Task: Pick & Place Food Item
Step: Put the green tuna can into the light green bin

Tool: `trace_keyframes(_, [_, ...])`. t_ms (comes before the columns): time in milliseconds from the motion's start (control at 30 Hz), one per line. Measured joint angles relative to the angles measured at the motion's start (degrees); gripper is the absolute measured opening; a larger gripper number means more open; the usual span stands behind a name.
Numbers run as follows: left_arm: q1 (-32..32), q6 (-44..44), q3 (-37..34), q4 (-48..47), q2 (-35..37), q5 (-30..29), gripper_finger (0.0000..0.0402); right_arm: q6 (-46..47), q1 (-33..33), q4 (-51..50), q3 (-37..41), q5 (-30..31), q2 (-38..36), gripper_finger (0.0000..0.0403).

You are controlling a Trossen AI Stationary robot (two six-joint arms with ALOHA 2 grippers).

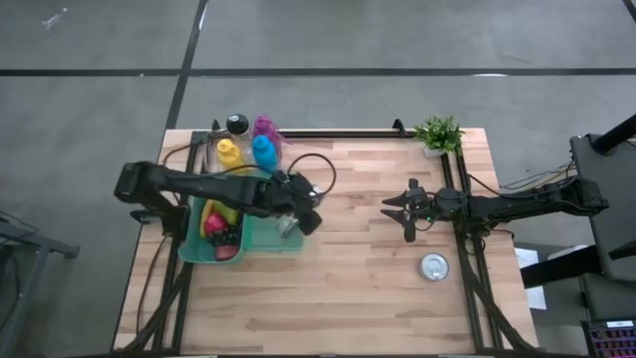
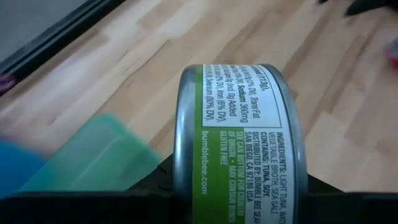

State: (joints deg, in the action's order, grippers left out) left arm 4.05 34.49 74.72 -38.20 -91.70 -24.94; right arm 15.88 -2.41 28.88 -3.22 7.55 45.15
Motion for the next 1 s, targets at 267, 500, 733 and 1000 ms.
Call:
trace_keyframes(267, [0.02, 9.4, -0.02, -15.64, 2.81, -0.8, 0.0124, 0.0, -0.01, -0.02, 0.0, 0.0, 0.0, 0.0147])
trace_keyframes(500, [0.02, 18.56, -1.18, -24.48, 2.85, -3.41, 0.0124, 0.0, 0.02, 0.0, 0.0, 0.0, 0.0, 0.0147])
trace_keyframes(733, [-0.26, 26.93, -7.76, -22.04, 3.15, -2.48, 0.0124, 0.0, 0.02, 0.0, 0.01, 0.0, 0.0, 0.0147])
trace_keyframes(1000, [-1.52, 27.77, -14.78, -13.99, 3.15, 0.15, 0.0124, 0.01, 0.02, 0.0, 0.0, 0.0, 0.0, 0.0147])
